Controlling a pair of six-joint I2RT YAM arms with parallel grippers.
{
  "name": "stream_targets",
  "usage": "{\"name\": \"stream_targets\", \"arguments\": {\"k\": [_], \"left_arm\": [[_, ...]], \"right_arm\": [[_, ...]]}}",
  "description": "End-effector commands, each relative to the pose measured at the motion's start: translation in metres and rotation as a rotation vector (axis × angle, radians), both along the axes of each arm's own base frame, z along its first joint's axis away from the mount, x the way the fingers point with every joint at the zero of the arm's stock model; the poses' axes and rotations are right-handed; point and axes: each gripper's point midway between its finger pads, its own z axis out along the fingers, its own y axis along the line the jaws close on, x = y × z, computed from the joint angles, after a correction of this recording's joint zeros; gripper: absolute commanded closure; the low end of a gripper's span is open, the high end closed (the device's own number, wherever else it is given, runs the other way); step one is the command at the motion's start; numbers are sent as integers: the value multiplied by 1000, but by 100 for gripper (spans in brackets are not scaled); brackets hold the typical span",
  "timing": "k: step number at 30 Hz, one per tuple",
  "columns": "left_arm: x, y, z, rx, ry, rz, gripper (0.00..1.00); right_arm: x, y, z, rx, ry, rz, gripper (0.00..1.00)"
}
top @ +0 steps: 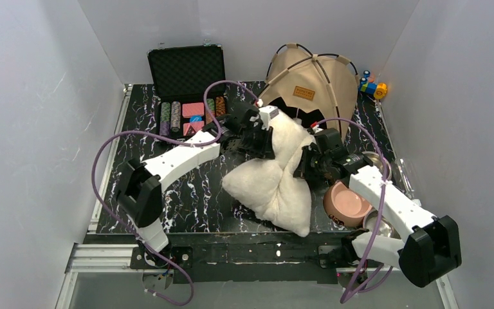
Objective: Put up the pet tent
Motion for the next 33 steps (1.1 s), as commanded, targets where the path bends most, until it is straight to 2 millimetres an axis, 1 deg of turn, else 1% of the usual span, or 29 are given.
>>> {"name": "stream_targets", "arguments": {"k": [1, 3, 6, 9, 11, 14, 16, 17, 19, 20, 21, 22, 26, 28, 33], "left_arm": [[-6, -42, 21, -64, -64, -156, 100], [5, -45, 12, -28, -76, -149, 100], [26, -44, -2, 54, -110, -101, 100], [44, -35, -14, 136, -134, -6, 100], [55, -24, -18, 184, -153, 75, 100], [64, -9, -19, 223, -182, 164, 100], [63, -8, -19, 215, -184, 178, 100], [64, -8, -18, 208, -186, 182, 100], [63, -9, -20, 209, -182, 180, 100], [63, -10, -21, 206, -176, 175, 100], [63, -11, -23, 202, -167, 168, 100], [63, -12, -26, 202, -157, 162, 100], [63, -16, -32, 188, -130, 146, 100], [63, -16, -32, 182, -127, 146, 100], [71, -14, -30, 178, -134, 166, 100]], "right_arm": [[27, 21, 14, 53, -109, 48, 99], [31, 22, 12, 60, -113, 31, 99], [41, 15, 8, 26, -145, -13, 99], [52, 6, 9, -22, -196, -60, 99], [61, 2, 15, -41, -249, -67, 99], [73, 7, 29, -54, -312, -19, 99], [80, 12, 35, -60, -306, 19, 99], [83, 15, 30, -63, -277, 45, 99], [90, 20, 28, -68, -250, 100, 99], [90, 21, 59, -43, -315, 108, 99], [98, 23, 27, -101, -227, 138, 99], [101, 24, 21, -131, -198, 162, 99], [116, 28, 11, -196, -138, 211, 99], [121, 30, 5, -212, -119, 234, 99], [139, 28, -12, -249, -89, 228, 99]]}}
